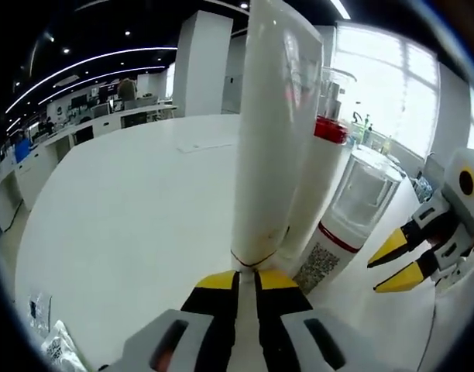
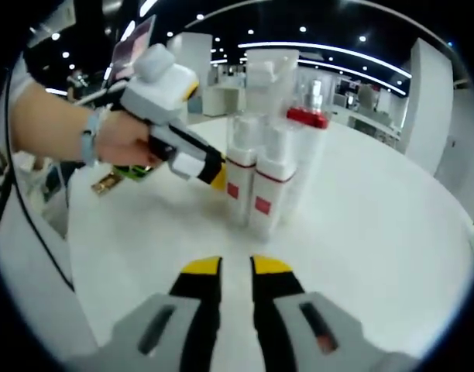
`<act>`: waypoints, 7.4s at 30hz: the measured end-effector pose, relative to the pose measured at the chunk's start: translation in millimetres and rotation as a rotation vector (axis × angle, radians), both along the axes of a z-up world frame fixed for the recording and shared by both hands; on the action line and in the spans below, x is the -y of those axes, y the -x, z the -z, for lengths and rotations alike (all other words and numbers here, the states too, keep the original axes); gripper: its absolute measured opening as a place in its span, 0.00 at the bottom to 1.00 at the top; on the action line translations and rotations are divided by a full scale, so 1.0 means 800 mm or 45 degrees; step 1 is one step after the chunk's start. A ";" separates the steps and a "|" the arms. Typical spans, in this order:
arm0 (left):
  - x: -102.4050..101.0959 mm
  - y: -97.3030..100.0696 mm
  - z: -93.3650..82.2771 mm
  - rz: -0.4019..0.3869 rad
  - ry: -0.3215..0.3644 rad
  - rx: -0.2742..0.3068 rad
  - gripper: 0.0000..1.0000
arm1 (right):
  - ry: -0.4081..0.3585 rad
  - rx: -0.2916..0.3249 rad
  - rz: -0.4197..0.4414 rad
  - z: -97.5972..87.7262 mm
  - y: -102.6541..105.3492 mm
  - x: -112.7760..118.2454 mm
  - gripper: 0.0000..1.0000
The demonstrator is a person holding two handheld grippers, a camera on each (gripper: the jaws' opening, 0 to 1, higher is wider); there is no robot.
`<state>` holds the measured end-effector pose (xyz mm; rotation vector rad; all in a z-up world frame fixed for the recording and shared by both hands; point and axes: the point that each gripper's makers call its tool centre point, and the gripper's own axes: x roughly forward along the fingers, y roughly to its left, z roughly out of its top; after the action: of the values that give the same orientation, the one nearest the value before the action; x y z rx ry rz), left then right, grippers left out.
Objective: Arrange the skincare products in the storage area until every visible bottle or jar stands upright without overlapping.
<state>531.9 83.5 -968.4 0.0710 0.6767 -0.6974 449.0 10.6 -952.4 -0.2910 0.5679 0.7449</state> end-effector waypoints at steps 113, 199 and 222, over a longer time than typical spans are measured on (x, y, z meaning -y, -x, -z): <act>-0.308 0.154 0.032 -0.932 -0.227 -0.054 0.02 | -0.287 -0.487 -0.181 0.028 0.001 -0.289 0.08; -0.171 0.111 -0.096 -0.765 0.091 -0.016 0.01 | -0.352 -0.030 -0.041 -0.091 -0.020 -0.159 0.01; -0.140 0.110 -0.067 -0.716 0.134 -0.147 0.01 | -0.262 -0.067 0.045 -0.056 -0.019 -0.127 0.01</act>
<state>444.2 195.3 -915.1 -0.2516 0.7264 -0.1943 464.2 112.0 -907.9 -0.0704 0.5398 0.7716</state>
